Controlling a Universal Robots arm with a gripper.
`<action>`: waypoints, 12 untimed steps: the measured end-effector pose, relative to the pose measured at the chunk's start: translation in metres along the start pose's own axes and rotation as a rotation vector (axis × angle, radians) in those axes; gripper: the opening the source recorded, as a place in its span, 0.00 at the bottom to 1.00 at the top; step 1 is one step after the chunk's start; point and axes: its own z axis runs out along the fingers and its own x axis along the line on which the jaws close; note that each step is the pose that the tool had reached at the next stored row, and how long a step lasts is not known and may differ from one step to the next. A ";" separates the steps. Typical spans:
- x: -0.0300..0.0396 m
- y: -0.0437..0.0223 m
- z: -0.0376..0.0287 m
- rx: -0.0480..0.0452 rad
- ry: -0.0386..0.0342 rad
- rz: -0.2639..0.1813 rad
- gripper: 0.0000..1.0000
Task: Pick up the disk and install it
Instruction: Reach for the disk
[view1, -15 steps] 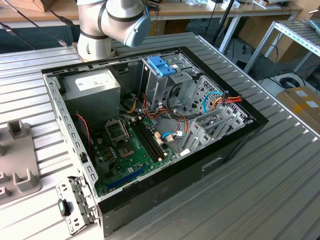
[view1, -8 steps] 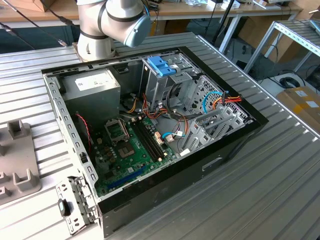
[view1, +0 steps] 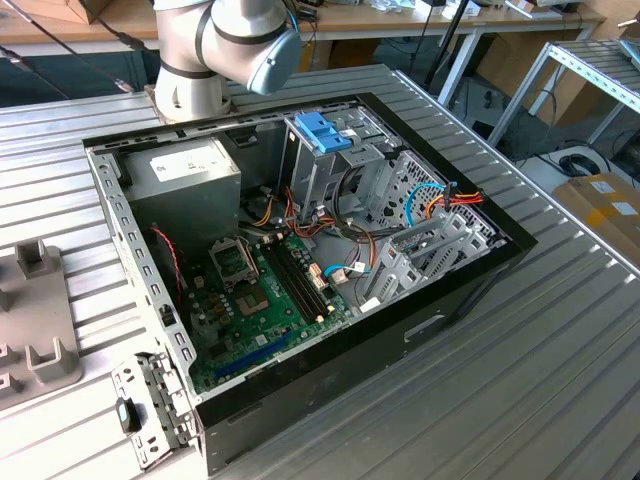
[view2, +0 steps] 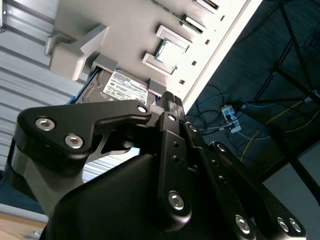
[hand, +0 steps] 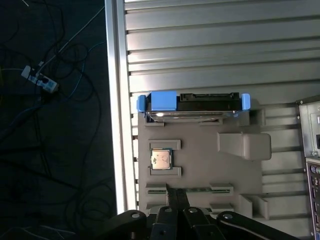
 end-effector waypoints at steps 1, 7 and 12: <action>0.0004 0.0000 0.0000 0.0000 0.0000 0.000 0.10; 0.0046 -0.0003 0.0002 0.0001 0.0001 0.000 0.10; 0.0079 -0.0007 0.0005 0.0000 0.0000 0.000 0.10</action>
